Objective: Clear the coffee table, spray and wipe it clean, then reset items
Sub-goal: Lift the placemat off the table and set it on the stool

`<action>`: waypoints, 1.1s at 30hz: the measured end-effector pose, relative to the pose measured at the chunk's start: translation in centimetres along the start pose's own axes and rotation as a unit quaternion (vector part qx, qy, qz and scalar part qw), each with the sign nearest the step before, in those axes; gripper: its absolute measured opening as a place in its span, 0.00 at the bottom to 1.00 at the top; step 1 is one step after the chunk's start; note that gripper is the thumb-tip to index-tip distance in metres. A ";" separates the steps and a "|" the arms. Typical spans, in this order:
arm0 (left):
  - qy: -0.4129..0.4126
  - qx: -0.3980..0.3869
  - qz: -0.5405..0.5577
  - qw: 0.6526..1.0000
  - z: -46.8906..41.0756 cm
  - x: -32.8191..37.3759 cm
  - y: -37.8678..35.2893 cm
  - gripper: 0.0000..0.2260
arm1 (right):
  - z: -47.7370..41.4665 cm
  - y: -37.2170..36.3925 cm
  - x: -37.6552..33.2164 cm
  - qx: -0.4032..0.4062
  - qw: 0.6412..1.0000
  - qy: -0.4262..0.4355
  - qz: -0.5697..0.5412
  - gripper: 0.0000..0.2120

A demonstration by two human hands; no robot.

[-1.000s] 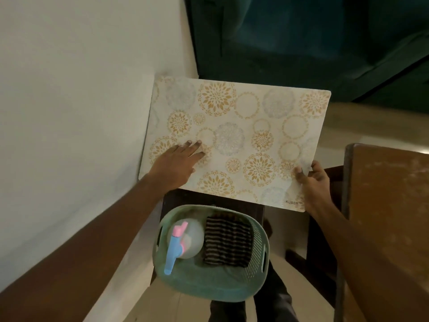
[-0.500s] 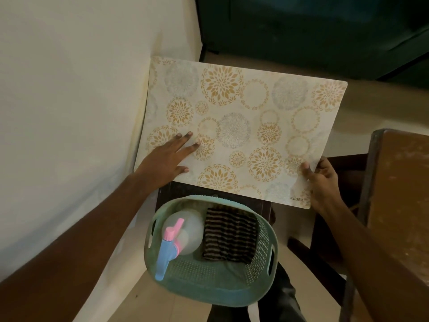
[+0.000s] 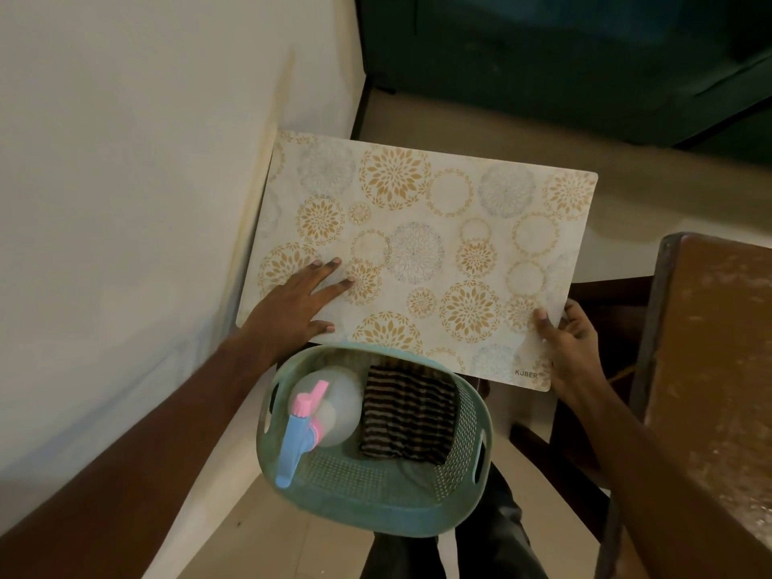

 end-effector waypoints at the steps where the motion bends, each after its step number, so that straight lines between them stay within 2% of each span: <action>1: -0.001 0.002 0.002 1.000 0.1 0.0 -0.1 0.36 | -0.1 0.0 0.1 -0.002 1.000 -0.001 0.007 0.27; 4: 0.001 0.003 -0.003 1.000 0.2 0.3 0.1 0.36 | -0.5 0.3 0.6 0.019 0.999 -0.017 0.045 0.21; 8: 0.008 0.018 -0.001 1.000 0.0 0.6 1.7 0.31 | -0.4 -0.2 -0.1 0.061 0.987 -0.005 0.145 0.30; 13: 0.063 0.026 0.041 0.997 -0.3 1.1 5.0 0.23 | 2.0 -3.0 -4.5 0.104 0.913 0.099 0.382 0.39; 15: 0.086 0.023 0.048 0.995 -0.6 1.9 6.7 0.22 | 2.9 -4.7 -5.7 0.080 0.904 0.118 0.403 0.37; 19: 0.114 0.037 0.056 0.991 -0.7 3.9 11.1 0.20 | 5.3 -8.1 -8.2 0.008 0.912 0.149 0.383 0.31; 24: 0.112 0.118 0.026 0.986 0.9 9.2 16.8 0.22 | 8.3 -10.6 -12.2 -0.056 0.895 0.191 0.399 0.29; 27: 0.124 0.151 0.015 0.980 2.5 13.1 19.4 0.22 | 10.5 -11.4 -14.8 -0.094 0.862 0.230 0.441 0.29; 33: 0.164 0.180 0.015 0.970 6.4 18.9 22.6 0.24 | 15.1 -11.7 -19.0 -0.149 0.766 0.286 0.556 0.28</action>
Point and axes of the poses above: each hand's wrist, its own z-axis away from the middle knuckle, its own y-axis out of the back of the hand, x = y × z, the point moved 8 cm from there along -z, towards the middle knuckle, and after that the axes turned 10 degrees about -z, right-handed, at the moved point
